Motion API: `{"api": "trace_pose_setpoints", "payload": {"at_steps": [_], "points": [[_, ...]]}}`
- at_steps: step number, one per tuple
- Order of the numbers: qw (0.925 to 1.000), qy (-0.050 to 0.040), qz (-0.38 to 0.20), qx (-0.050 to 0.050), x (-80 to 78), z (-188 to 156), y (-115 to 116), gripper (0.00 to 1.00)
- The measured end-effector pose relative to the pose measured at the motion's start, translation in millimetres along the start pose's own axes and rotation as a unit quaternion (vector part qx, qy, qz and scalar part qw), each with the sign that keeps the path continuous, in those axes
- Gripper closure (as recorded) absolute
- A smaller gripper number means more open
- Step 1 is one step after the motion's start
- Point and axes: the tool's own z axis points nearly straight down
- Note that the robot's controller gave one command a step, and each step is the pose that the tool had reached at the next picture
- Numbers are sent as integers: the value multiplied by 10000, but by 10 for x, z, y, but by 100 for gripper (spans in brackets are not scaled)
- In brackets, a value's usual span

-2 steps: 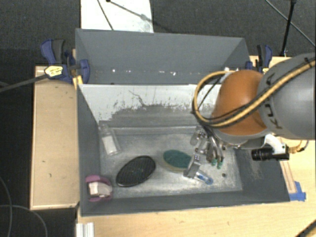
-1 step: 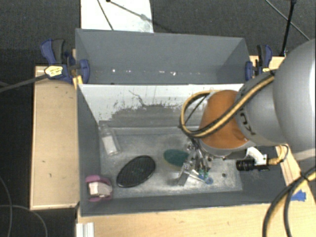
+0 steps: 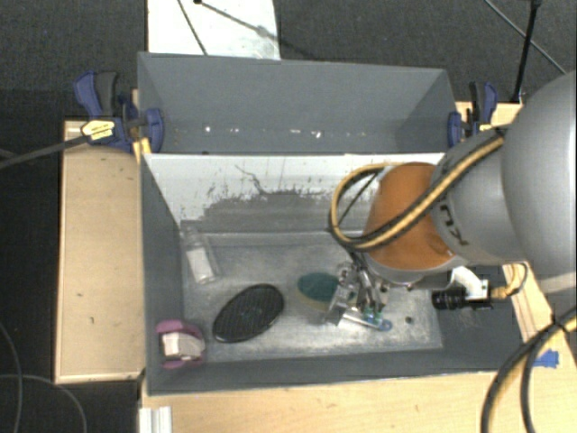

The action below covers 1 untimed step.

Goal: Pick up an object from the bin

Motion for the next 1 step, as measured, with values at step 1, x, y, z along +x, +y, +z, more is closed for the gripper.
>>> {"api": "trace_pose_setpoints", "payload": {"at_steps": [1], "points": [[9998, -36, 207, -18, 21, -1653, -191, 100]]}}
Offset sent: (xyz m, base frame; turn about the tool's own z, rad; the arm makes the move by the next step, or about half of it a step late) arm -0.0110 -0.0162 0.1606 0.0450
